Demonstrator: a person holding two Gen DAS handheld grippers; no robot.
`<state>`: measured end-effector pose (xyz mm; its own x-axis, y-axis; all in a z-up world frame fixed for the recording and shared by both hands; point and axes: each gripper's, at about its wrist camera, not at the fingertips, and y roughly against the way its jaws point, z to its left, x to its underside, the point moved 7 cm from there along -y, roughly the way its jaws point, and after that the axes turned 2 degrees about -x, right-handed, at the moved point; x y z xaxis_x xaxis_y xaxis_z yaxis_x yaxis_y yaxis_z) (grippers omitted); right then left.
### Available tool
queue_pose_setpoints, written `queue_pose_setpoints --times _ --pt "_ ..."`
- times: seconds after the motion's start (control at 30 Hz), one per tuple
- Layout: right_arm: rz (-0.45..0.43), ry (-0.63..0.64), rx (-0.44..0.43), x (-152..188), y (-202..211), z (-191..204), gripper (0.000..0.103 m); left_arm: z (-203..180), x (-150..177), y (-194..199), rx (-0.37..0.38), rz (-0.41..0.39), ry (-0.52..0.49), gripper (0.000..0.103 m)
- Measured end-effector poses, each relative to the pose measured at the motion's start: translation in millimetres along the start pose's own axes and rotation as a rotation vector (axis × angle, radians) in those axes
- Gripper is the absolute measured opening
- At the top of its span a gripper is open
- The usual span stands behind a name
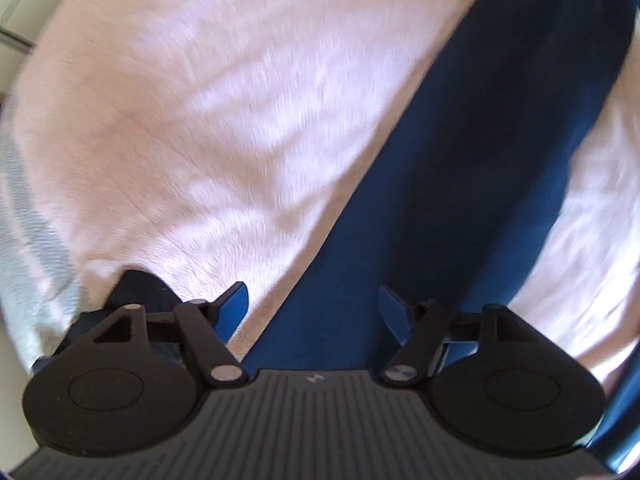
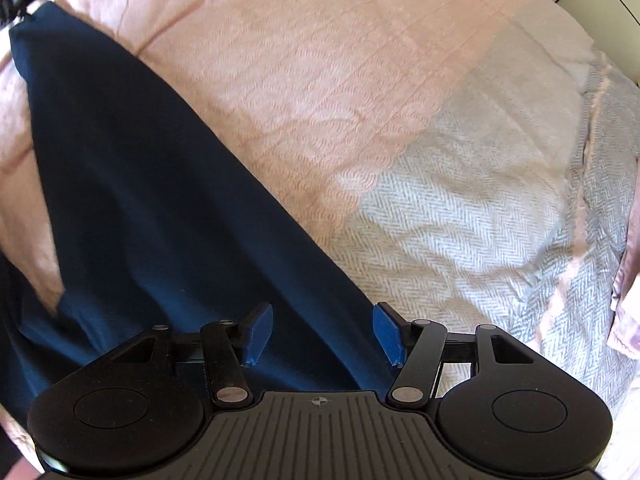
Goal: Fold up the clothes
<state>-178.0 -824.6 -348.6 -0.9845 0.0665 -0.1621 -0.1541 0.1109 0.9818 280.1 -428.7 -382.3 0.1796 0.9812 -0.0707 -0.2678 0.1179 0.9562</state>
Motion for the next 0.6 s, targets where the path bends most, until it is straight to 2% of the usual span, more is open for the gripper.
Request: queue_pose_setpoints --times 0.17,0.3,0.37,0.4,0.43,0.47,0.53,0.6 --pt "0.027 0.002 -0.006 -7.6 -26.8 12.8 0.060 11.6 17.5 -42.4 0.141 0.028 -0.096 0.066" --pt "0.049 0.004 -0.011 -13.5 -47.9 22.9 0.060 18.1 18.0 -63.6 0.274 0.046 -0.124 0.067" --pt "0.060 0.002 -0.017 -14.2 -52.8 24.7 0.060 19.7 16.9 -68.1 0.326 0.067 -0.135 0.064" --pt "0.065 0.003 -0.020 -14.4 -55.0 25.0 0.060 19.5 16.5 -67.6 0.347 0.077 -0.145 0.055" --pt "0.071 0.015 -0.023 -12.7 -55.0 21.0 0.060 18.5 16.6 -65.3 0.358 0.089 -0.157 0.040" --pt "0.076 0.028 -0.026 -11.0 -55.1 17.1 0.060 17.5 16.7 -63.0 0.369 0.101 -0.169 0.031" --pt "0.086 0.054 -0.033 -7.7 -55.1 9.1 0.060 15.2 17.1 -57.7 0.385 0.121 -0.194 0.007" --pt "0.097 0.079 -0.039 -4.3 -55.2 1.0 0.060 11.2 18.3 -49.3 0.361 0.119 -0.223 0.003"
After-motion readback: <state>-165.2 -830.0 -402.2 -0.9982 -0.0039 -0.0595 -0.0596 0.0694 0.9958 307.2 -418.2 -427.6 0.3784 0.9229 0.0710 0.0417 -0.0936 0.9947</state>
